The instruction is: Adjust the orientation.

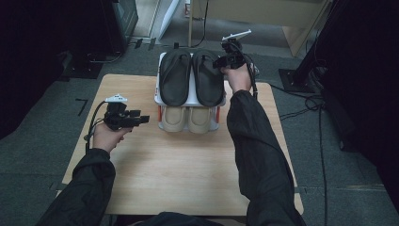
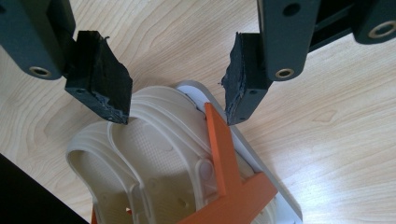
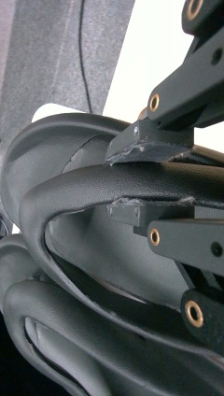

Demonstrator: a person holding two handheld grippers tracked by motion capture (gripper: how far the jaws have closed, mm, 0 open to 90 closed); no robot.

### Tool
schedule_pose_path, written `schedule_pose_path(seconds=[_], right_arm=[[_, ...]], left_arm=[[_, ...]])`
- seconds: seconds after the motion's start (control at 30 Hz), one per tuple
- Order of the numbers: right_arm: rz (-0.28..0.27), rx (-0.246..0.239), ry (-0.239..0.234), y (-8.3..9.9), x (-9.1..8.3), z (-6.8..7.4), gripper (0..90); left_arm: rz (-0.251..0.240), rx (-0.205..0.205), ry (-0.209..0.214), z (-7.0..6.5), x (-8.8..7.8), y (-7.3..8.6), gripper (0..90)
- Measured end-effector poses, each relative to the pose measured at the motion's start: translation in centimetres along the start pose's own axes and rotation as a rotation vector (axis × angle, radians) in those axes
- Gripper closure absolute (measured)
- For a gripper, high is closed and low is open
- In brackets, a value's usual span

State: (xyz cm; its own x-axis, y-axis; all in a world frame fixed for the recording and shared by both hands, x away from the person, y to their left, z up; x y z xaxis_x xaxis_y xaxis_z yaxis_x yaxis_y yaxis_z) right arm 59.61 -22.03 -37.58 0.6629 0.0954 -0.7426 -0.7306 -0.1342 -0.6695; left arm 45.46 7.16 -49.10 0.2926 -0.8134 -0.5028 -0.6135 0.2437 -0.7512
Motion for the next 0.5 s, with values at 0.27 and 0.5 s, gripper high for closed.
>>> schedule_pose_path(seconds=[0.27,0.5], right_arm=[[-0.059,-0.065,-0.021,0.6,-0.4,-0.4,59.1],[-0.139,-0.072,-0.042,-0.2,-3.3,-1.3,62.3]], left_arm=[[0.002,-0.002,-0.003,0.1,0.0,0.0,41.6],[0.004,0.003,-0.004,0.0,0.0,0.1,41.6]])
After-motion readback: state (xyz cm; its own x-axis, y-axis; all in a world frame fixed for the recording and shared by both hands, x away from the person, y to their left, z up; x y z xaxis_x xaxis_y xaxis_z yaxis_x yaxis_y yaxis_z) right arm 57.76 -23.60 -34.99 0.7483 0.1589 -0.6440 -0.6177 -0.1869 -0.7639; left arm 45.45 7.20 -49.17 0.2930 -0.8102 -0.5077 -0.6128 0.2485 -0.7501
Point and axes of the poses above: each handheld gripper's, and its own axes: x roughly forward along the jaws, y roughly out of its underside, z roughly to its left, the point moved 10 cm from there along x, roughly forward along the jaws, and after that the axes turned 15 degrees about y, right-handed, at the moved point
